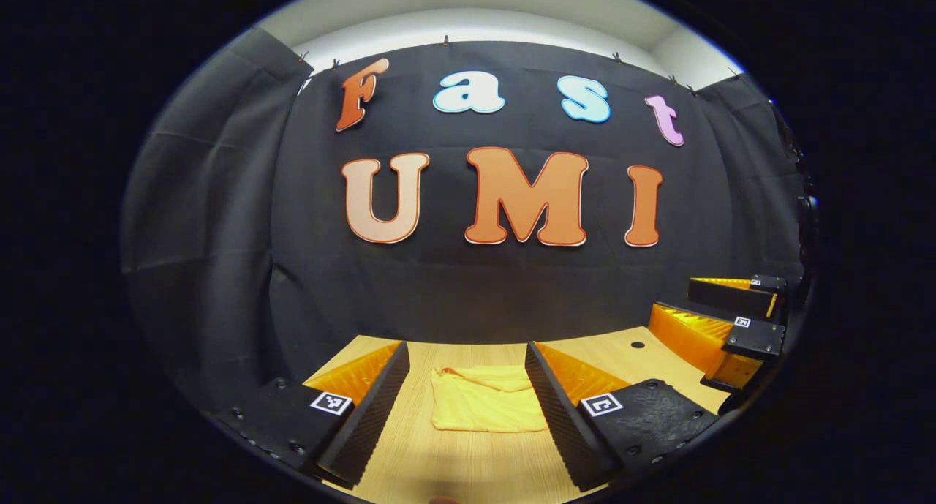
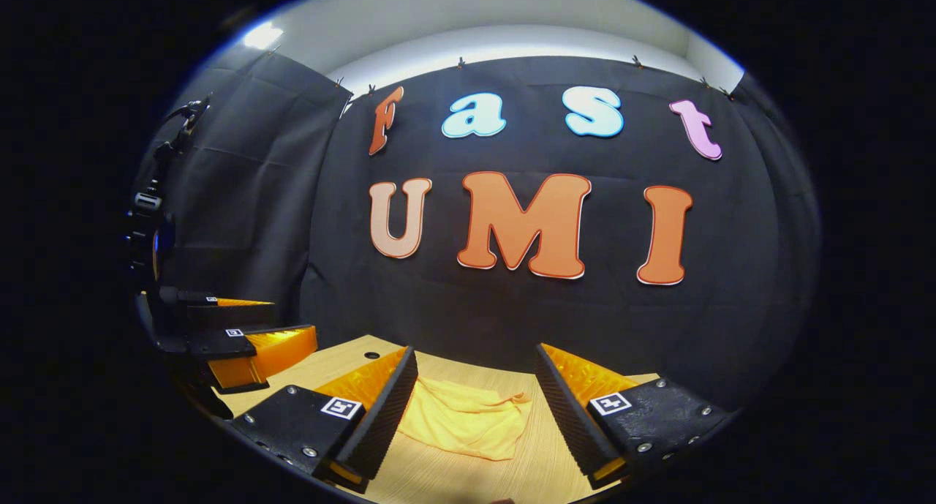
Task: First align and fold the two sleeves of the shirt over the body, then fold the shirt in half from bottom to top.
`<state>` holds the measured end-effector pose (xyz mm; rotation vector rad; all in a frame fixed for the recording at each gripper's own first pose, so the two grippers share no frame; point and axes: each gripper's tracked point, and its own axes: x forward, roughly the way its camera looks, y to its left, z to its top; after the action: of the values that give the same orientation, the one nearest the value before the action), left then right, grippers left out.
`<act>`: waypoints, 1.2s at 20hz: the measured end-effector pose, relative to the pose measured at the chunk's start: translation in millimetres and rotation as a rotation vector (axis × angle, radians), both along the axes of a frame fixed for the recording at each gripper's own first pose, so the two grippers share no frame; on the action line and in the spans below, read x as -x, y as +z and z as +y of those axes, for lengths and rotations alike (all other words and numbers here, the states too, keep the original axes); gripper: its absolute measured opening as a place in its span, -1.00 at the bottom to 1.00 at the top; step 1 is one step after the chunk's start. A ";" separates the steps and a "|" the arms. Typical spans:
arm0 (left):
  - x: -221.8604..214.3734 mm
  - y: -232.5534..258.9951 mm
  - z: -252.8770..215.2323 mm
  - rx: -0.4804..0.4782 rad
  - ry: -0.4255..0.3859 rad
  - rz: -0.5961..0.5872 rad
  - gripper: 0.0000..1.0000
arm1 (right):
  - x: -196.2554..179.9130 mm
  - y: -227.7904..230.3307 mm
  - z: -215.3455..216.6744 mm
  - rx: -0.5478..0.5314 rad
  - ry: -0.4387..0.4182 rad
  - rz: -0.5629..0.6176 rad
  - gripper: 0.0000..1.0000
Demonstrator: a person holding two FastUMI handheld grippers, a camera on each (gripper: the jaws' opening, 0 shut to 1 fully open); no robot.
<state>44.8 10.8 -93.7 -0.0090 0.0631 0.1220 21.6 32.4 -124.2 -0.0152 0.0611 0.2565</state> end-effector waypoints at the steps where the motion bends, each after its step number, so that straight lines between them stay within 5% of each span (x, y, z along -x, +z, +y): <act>1: 1.4 -1.1 -5.1 0.014 -0.019 -0.006 0.95 | 6.2 -1.9 5.7 0.005 0.008 0.003 0.95; 16: 16.0 5.8 11.4 0.057 -0.091 0.000 0.95 | 26.4 -5.1 22.8 0.020 -0.037 0.070 0.98; 24: 29.2 6.7 7.0 0.140 0.006 0.030 0.94 | 31.9 -7.5 27.4 0.022 -0.032 0.083 0.98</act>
<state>15.5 17.8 -87.0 -0.1474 0.1014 0.1236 -10.3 59.8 -131.7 -0.0252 0.1466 0.2248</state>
